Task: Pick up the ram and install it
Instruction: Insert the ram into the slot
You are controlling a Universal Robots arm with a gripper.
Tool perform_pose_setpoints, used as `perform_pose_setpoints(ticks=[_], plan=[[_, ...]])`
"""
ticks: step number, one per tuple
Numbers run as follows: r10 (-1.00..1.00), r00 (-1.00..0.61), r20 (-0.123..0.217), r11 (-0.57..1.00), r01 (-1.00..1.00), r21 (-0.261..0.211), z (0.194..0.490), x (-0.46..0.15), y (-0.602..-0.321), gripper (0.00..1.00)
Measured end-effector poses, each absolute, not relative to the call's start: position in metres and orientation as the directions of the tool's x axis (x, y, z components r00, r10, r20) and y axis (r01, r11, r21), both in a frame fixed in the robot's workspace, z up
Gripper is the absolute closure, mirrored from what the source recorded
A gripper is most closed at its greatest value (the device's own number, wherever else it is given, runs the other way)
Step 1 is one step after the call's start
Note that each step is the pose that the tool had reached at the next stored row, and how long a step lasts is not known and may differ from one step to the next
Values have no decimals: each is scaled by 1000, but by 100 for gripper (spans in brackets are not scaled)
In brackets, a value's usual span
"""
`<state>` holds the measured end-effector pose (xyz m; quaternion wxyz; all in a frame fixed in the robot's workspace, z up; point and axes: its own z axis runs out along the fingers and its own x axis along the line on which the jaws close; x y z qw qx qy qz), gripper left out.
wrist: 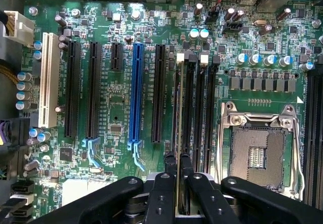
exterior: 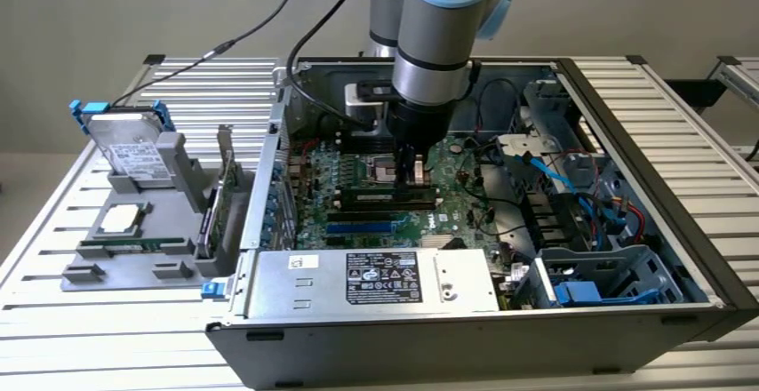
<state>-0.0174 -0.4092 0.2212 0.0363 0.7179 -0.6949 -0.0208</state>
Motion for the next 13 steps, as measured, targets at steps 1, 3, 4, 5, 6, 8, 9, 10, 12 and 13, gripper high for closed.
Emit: perform_pose_setpoints(ticks=[1, 3, 4, 5, 6, 8, 9, 10, 12, 13], plan=[[-999, 33, 21, -32, -996, 81, 221, -17, -409, 85], [-999, 33, 21, -32, -996, 81, 221, -17, -409, 85], [-999, 33, 22, -32, -996, 81, 221, -17, -409, 85], [-999, 33, 22, -31, -996, 81, 221, -17, -409, 85], [-999, 33, 23, -31, -996, 81, 221, -17, -409, 85], [-999, 33, 23, -31, -996, 81, 221, -17, -409, 85], [-999, 33, 23, -31, -996, 81, 220, -18, -409, 85], [-999, 33, 23, -31, -996, 81, 220, -18, -409, 85], [-999, 32, 23, -30, -996, 81, 220, -17, -409, 85], [-999, 31, 23, -29, -996, 81, 220, -18, -409, 85]])
